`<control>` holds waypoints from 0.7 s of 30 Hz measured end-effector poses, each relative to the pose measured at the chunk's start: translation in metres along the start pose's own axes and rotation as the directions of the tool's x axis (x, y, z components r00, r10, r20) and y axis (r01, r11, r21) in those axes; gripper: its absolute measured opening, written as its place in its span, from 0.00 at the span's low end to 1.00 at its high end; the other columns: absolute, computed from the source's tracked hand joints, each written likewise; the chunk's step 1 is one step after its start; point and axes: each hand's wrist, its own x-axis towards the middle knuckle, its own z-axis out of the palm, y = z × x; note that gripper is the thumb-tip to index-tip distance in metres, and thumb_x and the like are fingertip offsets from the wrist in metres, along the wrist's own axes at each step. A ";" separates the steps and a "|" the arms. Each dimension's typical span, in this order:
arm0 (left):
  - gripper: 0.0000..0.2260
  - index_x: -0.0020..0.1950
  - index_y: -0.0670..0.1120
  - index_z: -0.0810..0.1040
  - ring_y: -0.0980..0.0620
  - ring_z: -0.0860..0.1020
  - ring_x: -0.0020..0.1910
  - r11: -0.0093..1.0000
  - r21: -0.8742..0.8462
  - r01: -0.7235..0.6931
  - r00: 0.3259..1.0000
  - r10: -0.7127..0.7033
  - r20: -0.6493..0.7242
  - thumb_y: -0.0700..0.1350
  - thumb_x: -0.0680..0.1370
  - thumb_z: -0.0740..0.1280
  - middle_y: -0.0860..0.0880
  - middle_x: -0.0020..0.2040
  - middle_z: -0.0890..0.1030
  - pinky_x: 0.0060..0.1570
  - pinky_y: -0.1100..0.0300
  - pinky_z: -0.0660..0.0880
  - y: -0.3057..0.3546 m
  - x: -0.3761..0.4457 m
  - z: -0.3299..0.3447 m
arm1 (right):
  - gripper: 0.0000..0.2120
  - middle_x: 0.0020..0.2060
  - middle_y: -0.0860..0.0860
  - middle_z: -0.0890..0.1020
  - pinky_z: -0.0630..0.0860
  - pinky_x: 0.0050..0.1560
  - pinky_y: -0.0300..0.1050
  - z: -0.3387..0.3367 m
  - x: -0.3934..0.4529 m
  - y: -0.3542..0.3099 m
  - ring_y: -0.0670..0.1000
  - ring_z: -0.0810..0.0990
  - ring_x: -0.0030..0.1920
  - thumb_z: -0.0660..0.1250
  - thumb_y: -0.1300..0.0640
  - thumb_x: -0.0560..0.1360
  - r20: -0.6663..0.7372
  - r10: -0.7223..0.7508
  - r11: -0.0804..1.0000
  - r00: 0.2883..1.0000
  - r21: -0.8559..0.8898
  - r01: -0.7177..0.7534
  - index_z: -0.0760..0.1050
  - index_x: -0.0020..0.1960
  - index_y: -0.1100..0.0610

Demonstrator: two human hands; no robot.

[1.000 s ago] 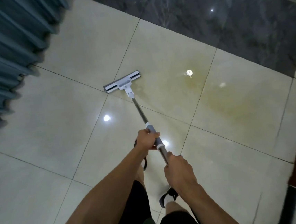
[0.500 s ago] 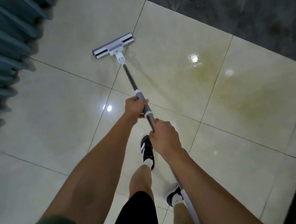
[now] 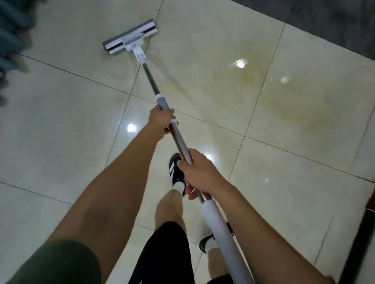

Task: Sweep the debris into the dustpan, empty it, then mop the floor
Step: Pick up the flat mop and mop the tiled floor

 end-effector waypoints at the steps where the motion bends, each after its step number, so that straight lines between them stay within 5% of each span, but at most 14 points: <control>1: 0.09 0.60 0.41 0.74 0.47 0.79 0.37 1.000 0.014 0.003 1.000 -0.003 0.005 0.39 0.81 0.67 0.43 0.45 0.78 0.48 0.48 0.83 -0.008 -0.005 0.004 | 0.10 0.39 0.58 0.77 0.80 0.28 0.46 -0.002 -0.007 0.014 0.54 0.78 0.28 0.57 0.52 0.81 0.007 0.008 1.000 1.000 0.011 -0.008 0.68 0.62 0.52; 7: 0.11 0.65 0.39 0.72 0.45 0.79 0.38 0.998 0.062 -0.019 0.999 0.021 -0.029 0.38 0.83 0.64 0.42 0.48 0.76 0.44 0.48 0.83 -0.074 -0.039 0.030 | 0.14 0.43 0.51 0.77 0.75 0.35 0.43 -0.002 -0.042 0.114 0.48 0.74 0.33 0.58 0.46 0.83 -0.073 -0.065 0.997 0.995 -0.054 0.061 0.71 0.63 0.52; 13: 0.12 0.65 0.39 0.73 0.45 0.81 0.37 0.992 0.124 -0.012 1.000 0.015 -0.026 0.39 0.82 0.65 0.40 0.49 0.78 0.36 0.49 0.81 -0.155 -0.094 0.064 | 0.16 0.38 0.49 0.74 0.68 0.20 0.36 -0.012 -0.098 0.200 0.52 0.74 0.27 0.55 0.51 0.83 -0.118 -0.075 0.996 0.990 -0.054 0.069 0.67 0.71 0.45; 17: 0.12 0.64 0.37 0.72 0.44 0.80 0.37 0.997 0.071 0.033 0.999 -0.035 0.028 0.37 0.81 0.66 0.39 0.48 0.76 0.45 0.44 0.83 -0.211 -0.129 0.100 | 0.18 0.35 0.46 0.73 0.68 0.21 0.36 -0.029 -0.137 0.267 0.43 0.73 0.22 0.54 0.50 0.83 -0.145 -0.098 0.983 0.984 -0.168 0.074 0.65 0.73 0.47; 21: 0.13 0.65 0.44 0.70 0.44 0.80 0.36 0.996 0.084 0.037 0.995 -0.045 0.091 0.37 0.81 0.66 0.37 0.48 0.77 0.51 0.39 0.82 -0.250 -0.163 0.138 | 0.18 0.32 0.43 0.71 0.68 0.28 0.39 -0.050 -0.173 0.313 0.44 0.71 0.26 0.56 0.51 0.83 -0.174 -0.084 0.993 0.981 -0.098 0.067 0.67 0.73 0.45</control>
